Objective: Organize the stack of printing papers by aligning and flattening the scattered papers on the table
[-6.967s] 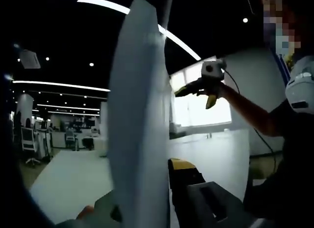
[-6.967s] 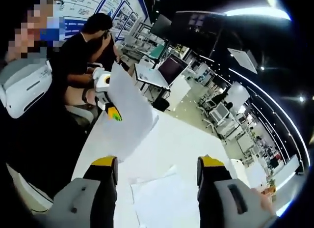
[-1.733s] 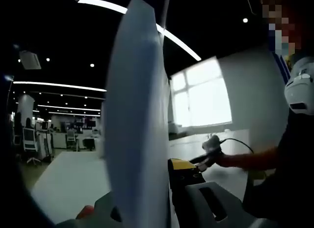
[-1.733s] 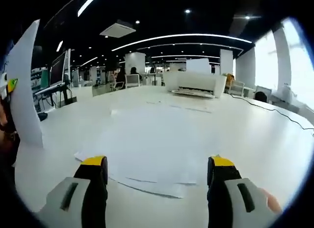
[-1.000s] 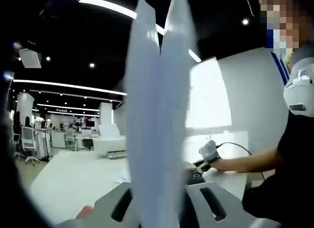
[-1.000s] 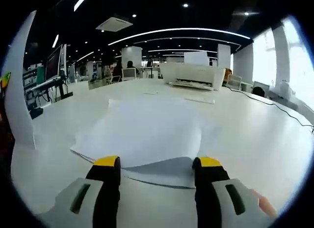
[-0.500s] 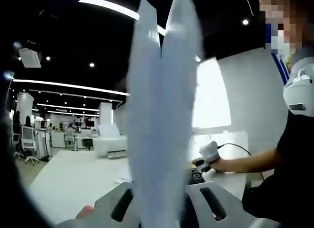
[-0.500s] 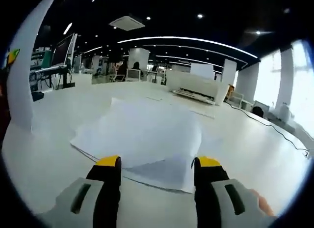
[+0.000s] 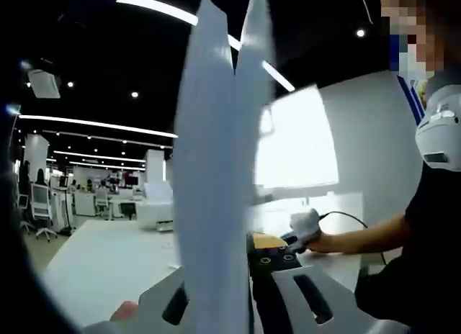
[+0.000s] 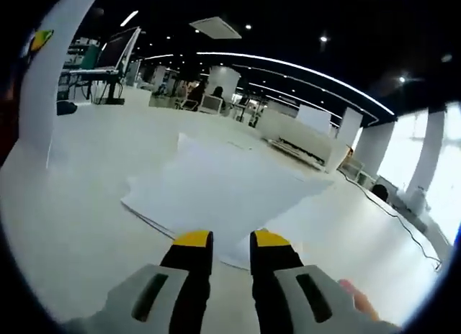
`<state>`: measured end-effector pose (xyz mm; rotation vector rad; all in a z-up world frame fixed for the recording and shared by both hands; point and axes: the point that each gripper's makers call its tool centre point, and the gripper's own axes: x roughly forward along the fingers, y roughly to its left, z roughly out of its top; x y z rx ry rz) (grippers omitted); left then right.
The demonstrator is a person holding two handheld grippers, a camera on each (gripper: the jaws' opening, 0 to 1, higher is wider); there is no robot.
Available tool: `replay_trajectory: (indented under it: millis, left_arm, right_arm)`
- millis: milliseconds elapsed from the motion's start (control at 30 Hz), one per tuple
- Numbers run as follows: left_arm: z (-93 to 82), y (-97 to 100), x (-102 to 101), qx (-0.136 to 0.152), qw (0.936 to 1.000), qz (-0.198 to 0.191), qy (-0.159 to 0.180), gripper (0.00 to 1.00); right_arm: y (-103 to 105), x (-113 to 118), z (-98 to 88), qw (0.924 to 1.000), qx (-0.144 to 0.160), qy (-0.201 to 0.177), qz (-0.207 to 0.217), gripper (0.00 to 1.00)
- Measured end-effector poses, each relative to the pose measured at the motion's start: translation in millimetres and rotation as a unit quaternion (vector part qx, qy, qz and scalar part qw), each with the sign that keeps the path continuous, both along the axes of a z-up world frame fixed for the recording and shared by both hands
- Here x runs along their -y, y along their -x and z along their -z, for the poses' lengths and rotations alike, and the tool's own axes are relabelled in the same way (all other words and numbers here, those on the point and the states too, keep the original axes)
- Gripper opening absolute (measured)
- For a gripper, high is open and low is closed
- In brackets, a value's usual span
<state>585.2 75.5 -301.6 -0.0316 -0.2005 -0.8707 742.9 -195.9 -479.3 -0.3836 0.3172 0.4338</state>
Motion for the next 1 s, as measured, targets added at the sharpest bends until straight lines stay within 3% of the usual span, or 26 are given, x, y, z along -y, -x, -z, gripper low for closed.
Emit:
replay_trajectory:
  millis: [233,500,567,700,900,1000]
  left_arm:
    - [1.2,-0.7,0.4,-0.001,1.0,0.0,0.0,0.06]
    - [0.2,-0.4,-0.3,0.0,1.0,-0.001,0.001,0.06]
    - [0.0,-0.5,-0.7,0.0,1.0,-0.002,0.001,0.06]
    - [-0.6,-0.5,-1.2,0.0,1.0,-0.003,0.0,0.06]
    - [-0.9,-1.6,-2.9,-0.001,1.0,-0.004,0.001,0.06]
    - [-0.4,-2.0,-3.3,-0.001,1.0,-0.004,0.002,0.06]
  right_arm:
    - [3.1,-4.3,1.8,0.999,-0.021,-0.039,-0.003,0.09]
    - [-4.1,-1.9,-10.7,0.9877,-0.046,-0.148,0.021,0.12]
    - [-7.7,-3.5,-18.5,0.9763,-0.059,-0.206,0.028,0.12]
    - [-16.3,0.3,-19.5,0.952,-0.098,-0.283,0.062,0.12]
    - [-26.0,6.2,-11.1,0.9128,-0.153,-0.365,0.099,0.0]
    - [-25.8,8.4,-7.0,0.9067,-0.163,-0.374,0.106,0.0]
